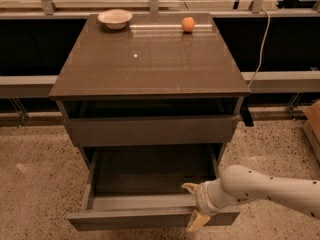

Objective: Close middle drawer

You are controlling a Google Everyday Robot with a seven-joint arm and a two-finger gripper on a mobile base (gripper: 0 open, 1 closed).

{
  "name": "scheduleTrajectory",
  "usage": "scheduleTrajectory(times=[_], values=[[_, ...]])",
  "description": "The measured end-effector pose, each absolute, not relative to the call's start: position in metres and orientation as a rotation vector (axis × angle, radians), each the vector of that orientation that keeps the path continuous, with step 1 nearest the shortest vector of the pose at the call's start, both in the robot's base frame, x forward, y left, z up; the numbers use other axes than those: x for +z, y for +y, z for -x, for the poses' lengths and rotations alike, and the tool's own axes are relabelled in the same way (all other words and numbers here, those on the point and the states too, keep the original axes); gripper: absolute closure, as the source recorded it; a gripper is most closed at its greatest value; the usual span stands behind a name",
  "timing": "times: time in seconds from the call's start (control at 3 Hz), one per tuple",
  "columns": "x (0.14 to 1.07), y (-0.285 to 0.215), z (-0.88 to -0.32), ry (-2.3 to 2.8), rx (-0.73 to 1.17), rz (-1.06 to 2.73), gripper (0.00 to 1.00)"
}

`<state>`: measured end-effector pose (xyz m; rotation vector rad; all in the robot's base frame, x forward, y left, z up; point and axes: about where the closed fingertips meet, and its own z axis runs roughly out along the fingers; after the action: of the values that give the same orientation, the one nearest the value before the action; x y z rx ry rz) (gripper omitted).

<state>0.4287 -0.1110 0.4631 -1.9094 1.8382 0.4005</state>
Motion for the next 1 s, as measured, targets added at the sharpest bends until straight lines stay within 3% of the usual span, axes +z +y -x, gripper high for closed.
scheduleTrajectory(times=[0.33, 1.0], values=[[0.450, -0.111, -0.444, 1.853, 0.380, 1.924, 0.40], [0.427, -0.103, -0.469, 1.862, 0.385, 1.975, 0.47]])
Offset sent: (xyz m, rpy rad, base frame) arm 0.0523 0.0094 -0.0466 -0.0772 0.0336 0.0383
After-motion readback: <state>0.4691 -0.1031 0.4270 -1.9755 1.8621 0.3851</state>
